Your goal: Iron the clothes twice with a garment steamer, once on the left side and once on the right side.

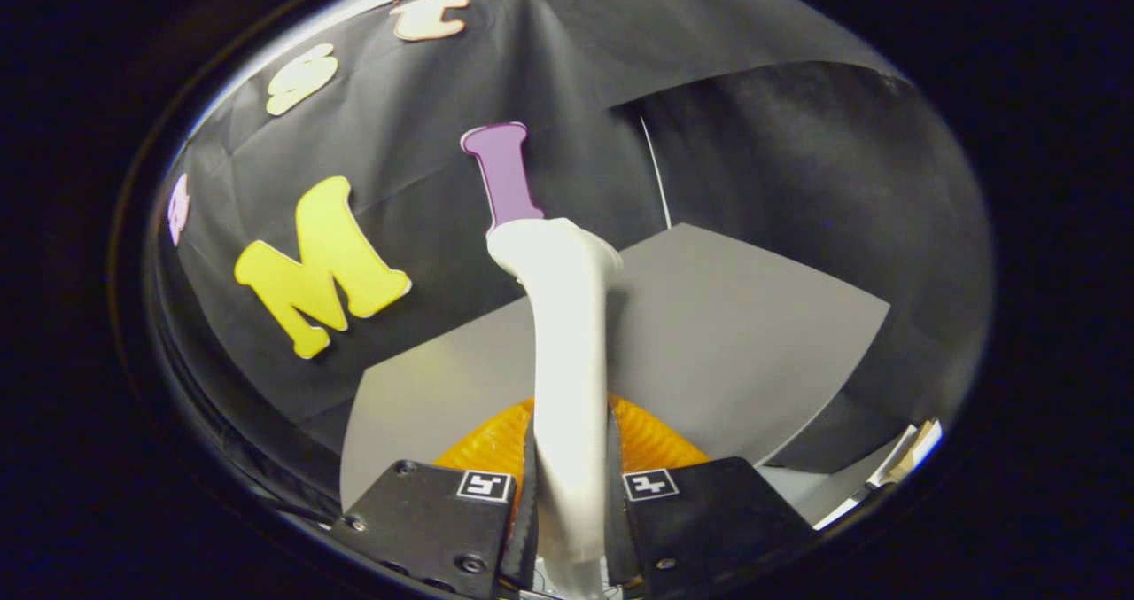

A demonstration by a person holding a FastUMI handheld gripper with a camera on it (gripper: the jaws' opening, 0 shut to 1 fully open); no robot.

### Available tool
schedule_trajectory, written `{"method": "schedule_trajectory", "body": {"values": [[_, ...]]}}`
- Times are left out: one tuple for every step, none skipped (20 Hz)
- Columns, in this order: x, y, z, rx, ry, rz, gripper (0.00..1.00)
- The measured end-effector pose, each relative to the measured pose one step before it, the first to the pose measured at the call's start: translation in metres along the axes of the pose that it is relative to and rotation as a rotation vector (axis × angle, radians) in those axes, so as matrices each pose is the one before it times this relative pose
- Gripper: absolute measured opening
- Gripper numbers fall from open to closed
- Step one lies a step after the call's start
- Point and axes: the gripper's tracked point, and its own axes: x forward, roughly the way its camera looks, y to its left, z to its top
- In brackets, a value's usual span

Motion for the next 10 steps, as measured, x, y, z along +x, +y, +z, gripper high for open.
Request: {"method": "schedule_trajectory", "body": {"values": [[-0.01087,0.00558,-0.0022,-0.00891,-0.02069,0.01114,0.33],[-0.01019,0.00633,-0.00247,-0.01312,-0.0158,0.00727,0.33],[-0.01217,0.00728,-0.00377,-0.00882,-0.01702,0.00991,0.33],[-0.01105,0.00795,-0.00328,-0.01169,-0.0146,0.01284,0.33],[-0.01091,0.00787,-0.00483,-0.00797,-0.0127,0.01208,0.33],[-0.01126,0.00809,-0.00345,-0.00986,-0.00943,0.01136,0.33],[-0.01177,0.00807,-0.00386,-0.00827,-0.00902,0.01066,0.33],[-0.01157,0.00776,-0.0028,-0.00547,-0.01122,0.01114,0.33],[-0.0129,0.00768,-0.00271,-0.00467,-0.01205,0.00955,0.33],[-0.01239,0.00764,-0.00181,-0.00552,-0.01299,0.00924,0.33]]}}
